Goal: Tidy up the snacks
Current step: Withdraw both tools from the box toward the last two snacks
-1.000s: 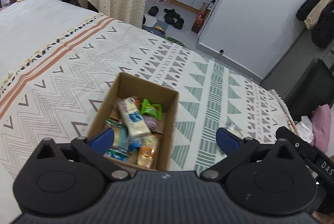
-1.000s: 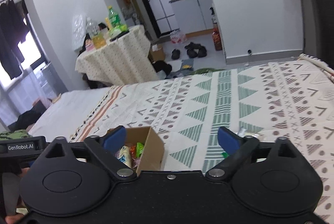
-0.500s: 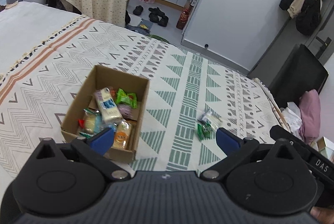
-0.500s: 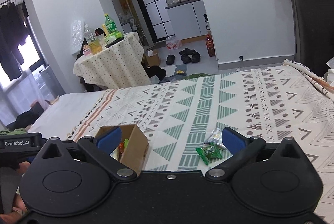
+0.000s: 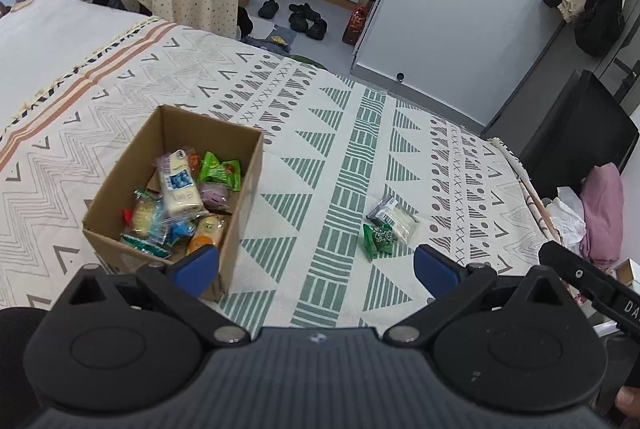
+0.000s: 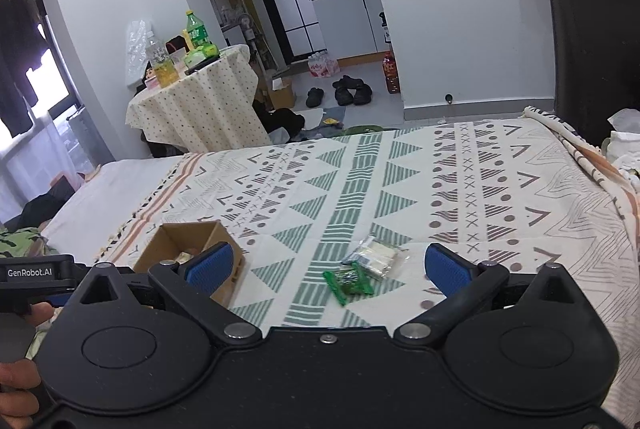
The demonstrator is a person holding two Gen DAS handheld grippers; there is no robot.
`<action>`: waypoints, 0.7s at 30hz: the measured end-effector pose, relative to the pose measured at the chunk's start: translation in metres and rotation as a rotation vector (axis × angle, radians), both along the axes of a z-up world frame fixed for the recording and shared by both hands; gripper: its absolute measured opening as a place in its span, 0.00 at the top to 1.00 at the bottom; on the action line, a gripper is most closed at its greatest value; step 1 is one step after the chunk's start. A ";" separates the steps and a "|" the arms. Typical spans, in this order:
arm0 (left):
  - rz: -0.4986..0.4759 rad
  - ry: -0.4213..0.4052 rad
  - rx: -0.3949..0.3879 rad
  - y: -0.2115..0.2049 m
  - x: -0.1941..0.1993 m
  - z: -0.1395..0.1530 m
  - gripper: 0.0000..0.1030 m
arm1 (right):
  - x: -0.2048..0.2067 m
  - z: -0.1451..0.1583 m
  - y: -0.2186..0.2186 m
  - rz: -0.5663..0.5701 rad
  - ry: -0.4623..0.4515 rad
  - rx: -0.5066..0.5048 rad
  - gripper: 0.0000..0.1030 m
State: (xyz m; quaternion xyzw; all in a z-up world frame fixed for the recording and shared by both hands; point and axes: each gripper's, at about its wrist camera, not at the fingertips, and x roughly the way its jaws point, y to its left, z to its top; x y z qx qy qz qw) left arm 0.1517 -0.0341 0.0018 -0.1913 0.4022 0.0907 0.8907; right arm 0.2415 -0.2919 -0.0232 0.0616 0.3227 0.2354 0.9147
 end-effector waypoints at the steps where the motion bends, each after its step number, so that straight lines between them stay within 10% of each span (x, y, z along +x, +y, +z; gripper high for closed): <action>1: 0.001 0.004 0.003 -0.003 0.002 -0.002 0.00 | 0.002 0.000 -0.001 0.005 0.003 -0.001 0.00; 21: 0.015 0.110 -0.023 -0.027 0.067 -0.076 0.01 | 0.057 -0.075 0.000 0.001 0.147 0.022 0.00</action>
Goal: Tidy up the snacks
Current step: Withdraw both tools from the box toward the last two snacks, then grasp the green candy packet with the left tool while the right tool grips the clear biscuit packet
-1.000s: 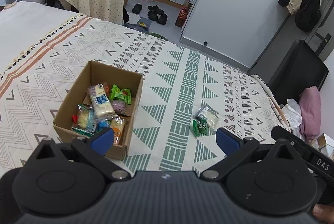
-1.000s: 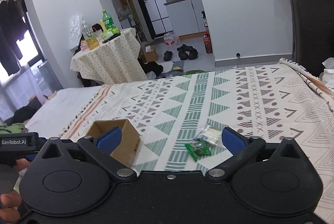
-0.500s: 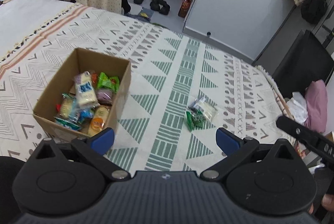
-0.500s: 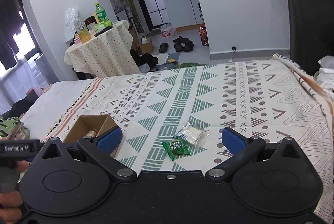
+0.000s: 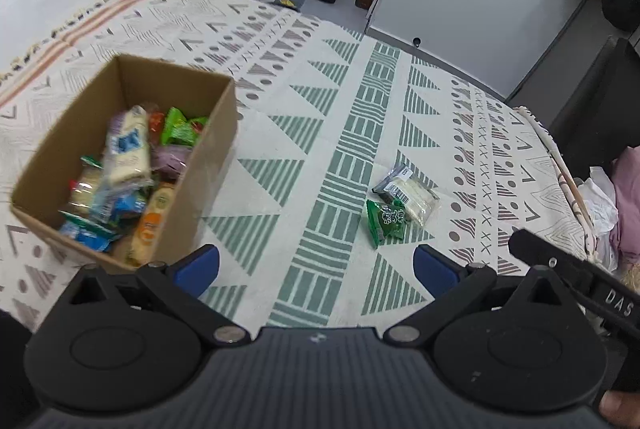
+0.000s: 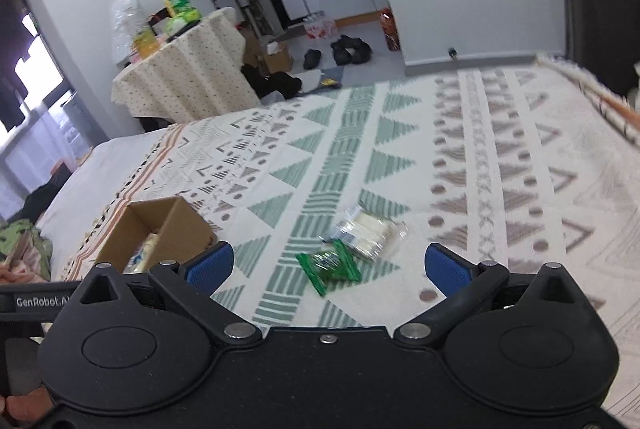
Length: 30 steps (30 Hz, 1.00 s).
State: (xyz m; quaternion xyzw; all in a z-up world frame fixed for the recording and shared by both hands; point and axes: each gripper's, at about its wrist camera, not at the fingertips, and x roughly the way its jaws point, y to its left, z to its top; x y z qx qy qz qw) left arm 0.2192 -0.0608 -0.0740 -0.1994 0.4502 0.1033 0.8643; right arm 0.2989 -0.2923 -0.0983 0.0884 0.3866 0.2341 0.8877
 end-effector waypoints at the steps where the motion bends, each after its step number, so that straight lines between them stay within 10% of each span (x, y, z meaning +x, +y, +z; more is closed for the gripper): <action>1: 0.004 -0.001 -0.011 0.000 0.003 -0.004 0.01 | 0.003 -0.004 -0.001 -0.012 0.008 -0.003 0.01; 30: 0.045 0.113 -0.182 -0.032 0.118 -0.104 0.34 | 0.087 -0.074 0.011 0.015 0.113 -0.104 0.29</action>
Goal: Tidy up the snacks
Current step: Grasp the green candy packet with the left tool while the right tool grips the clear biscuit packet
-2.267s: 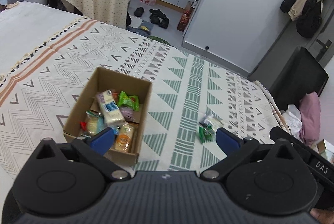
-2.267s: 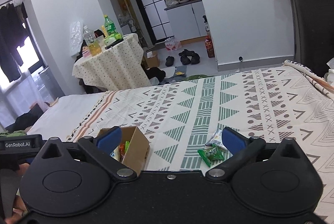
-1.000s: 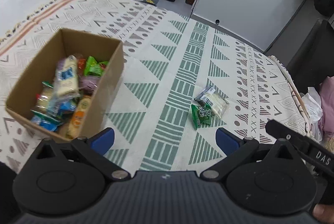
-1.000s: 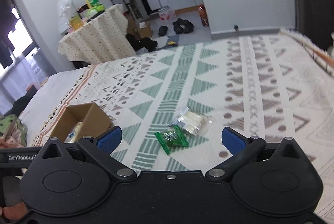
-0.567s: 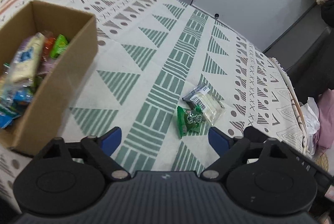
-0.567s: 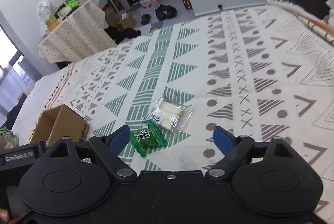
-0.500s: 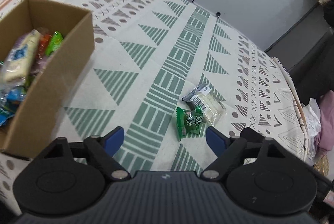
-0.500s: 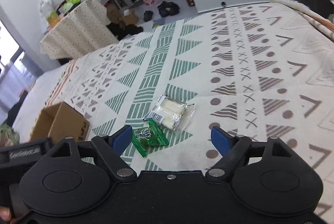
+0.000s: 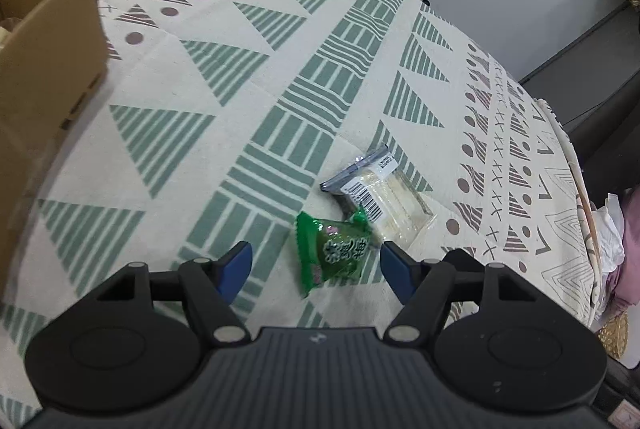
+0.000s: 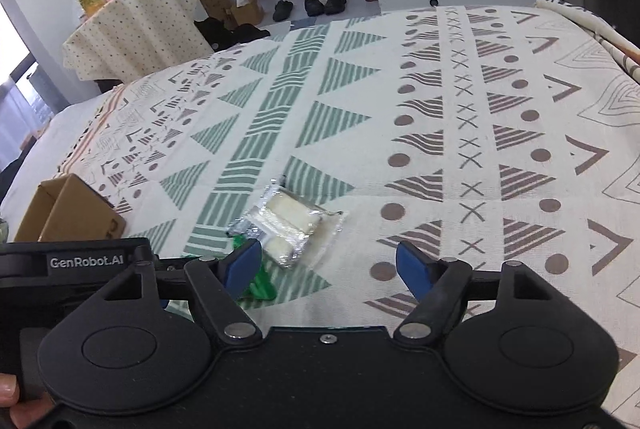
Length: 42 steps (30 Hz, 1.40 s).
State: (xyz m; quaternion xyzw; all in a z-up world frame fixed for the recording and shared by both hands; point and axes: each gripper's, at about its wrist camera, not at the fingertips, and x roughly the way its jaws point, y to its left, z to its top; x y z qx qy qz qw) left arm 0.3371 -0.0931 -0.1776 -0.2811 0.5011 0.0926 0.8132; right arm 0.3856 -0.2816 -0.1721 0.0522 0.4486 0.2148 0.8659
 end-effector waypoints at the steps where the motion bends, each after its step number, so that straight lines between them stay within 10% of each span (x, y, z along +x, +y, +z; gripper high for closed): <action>1: -0.002 0.003 0.005 -0.002 0.003 -0.002 0.38 | 0.001 0.000 0.000 0.005 -0.004 0.000 0.29; 7: 0.020 0.021 -0.005 0.003 0.012 -0.016 0.67 | 0.006 -0.007 0.007 0.044 -0.008 0.009 0.29; 33: 0.121 0.036 0.065 0.070 0.003 -0.003 0.68 | 0.024 -0.035 0.083 0.195 -0.165 -0.198 0.14; 42: 0.117 0.029 0.074 0.068 -0.012 0.006 0.68 | 0.019 -0.025 0.076 0.191 -0.097 -0.153 0.47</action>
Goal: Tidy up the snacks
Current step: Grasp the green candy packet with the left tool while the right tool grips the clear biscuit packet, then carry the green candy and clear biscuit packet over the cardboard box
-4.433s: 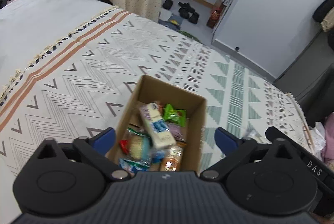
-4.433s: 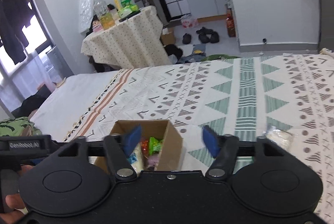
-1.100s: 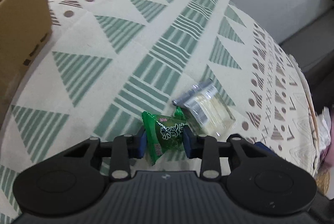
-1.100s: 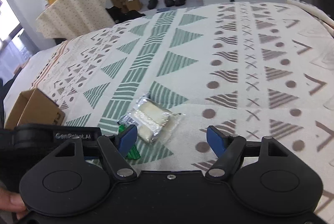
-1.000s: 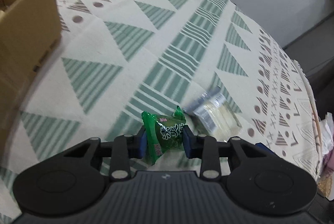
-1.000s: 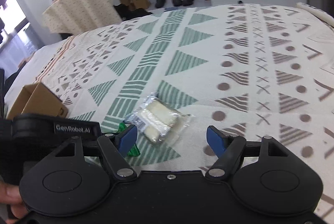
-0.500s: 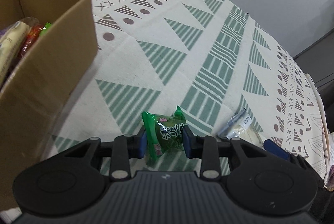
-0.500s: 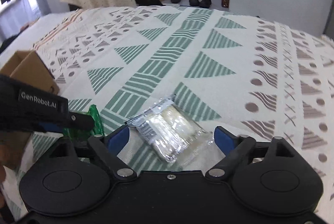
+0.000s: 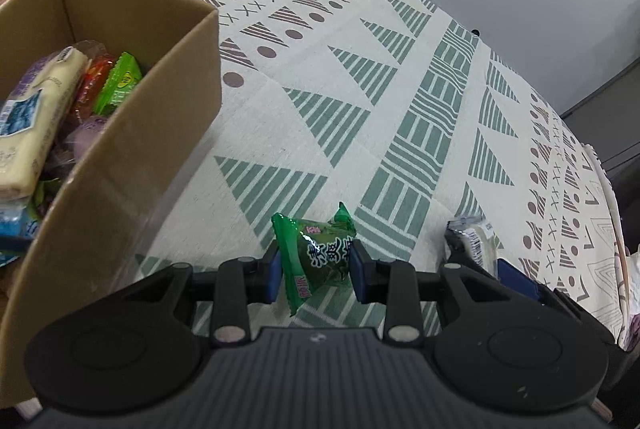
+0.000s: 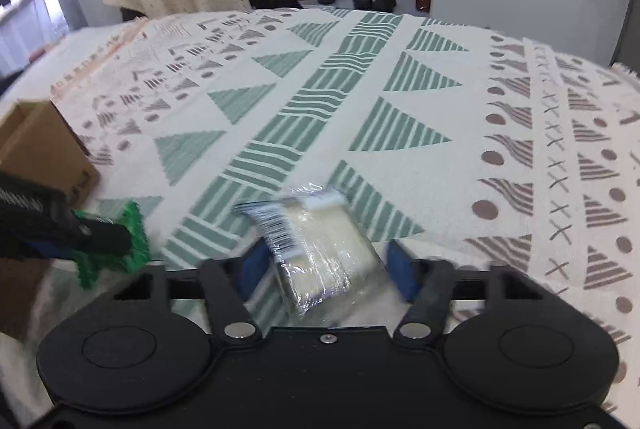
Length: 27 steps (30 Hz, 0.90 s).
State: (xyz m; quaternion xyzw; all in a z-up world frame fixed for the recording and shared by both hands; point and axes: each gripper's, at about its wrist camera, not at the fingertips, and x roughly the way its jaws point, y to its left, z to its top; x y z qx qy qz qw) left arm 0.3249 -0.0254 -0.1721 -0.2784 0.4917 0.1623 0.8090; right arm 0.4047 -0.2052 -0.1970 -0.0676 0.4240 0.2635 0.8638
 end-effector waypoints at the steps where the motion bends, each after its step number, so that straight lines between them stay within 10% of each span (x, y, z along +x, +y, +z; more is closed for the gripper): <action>1: 0.000 -0.002 0.001 0.000 -0.002 0.002 0.68 | -0.002 0.003 0.000 -0.002 -0.001 -0.003 0.49; 27: -0.007 -0.158 0.052 0.011 -0.076 0.094 0.68 | -0.087 0.102 -0.014 -0.119 -0.137 0.187 0.57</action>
